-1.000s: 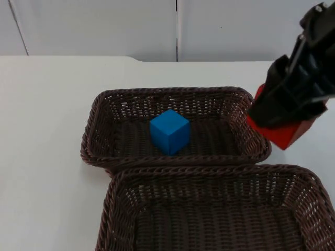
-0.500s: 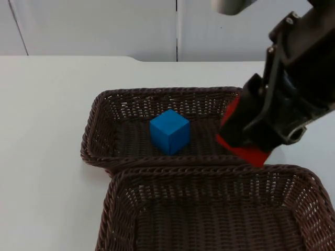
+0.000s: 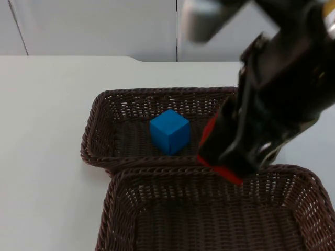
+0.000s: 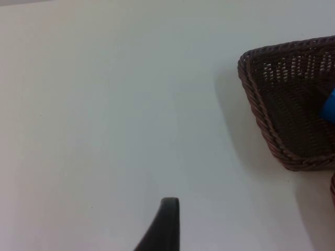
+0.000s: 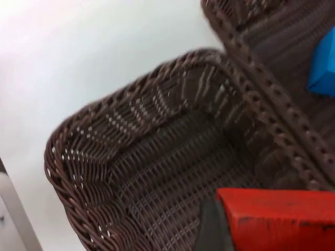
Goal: Pick up one cube with the left hand and place it into the upper basket. Pick up one cube with the right hand and place it into the lower basket.
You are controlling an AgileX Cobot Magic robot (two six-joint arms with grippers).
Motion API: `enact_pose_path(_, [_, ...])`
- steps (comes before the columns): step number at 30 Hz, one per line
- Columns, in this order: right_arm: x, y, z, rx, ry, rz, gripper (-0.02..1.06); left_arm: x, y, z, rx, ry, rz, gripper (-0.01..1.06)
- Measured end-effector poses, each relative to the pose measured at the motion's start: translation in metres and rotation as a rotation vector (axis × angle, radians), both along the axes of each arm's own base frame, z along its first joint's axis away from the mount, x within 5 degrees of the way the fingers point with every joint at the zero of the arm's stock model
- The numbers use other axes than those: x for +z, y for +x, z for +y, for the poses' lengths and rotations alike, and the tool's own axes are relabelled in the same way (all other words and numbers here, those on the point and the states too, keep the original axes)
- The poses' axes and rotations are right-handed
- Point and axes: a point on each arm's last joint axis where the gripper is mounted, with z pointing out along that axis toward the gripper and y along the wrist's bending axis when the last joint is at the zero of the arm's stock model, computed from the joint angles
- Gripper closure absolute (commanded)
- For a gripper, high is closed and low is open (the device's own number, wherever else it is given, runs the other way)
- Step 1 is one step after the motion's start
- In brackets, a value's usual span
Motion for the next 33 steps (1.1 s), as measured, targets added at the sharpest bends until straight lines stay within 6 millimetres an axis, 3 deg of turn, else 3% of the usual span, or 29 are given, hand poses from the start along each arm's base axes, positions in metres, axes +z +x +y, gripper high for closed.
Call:
enact_pose_path(7, [-0.043, 0.013, 0.017, 0.001, -0.066, 0.049, 1.05, 0.000, 0.000, 0.000, 0.000, 0.000, 0.000, 0.20])
enact_pose_path(22, [-0.109, 0.026, 0.033, 0.027, -0.155, 0.096, 1.05, 0.000, 0.000, 0.000, 0.000, 0.000, 0.000, 0.20])
enact_pose_path(30, [-0.125, 0.028, 0.036, 0.041, -0.177, 0.102, 1.04, 0.000, 0.000, 0.000, 0.000, 0.000, 0.000, 0.20])
enact_pose_path(33, [-0.130, 0.028, 0.036, 0.042, -0.186, 0.109, 0.97, 0.000, 0.000, 0.000, 0.000, 0.000, 0.000, 0.20])
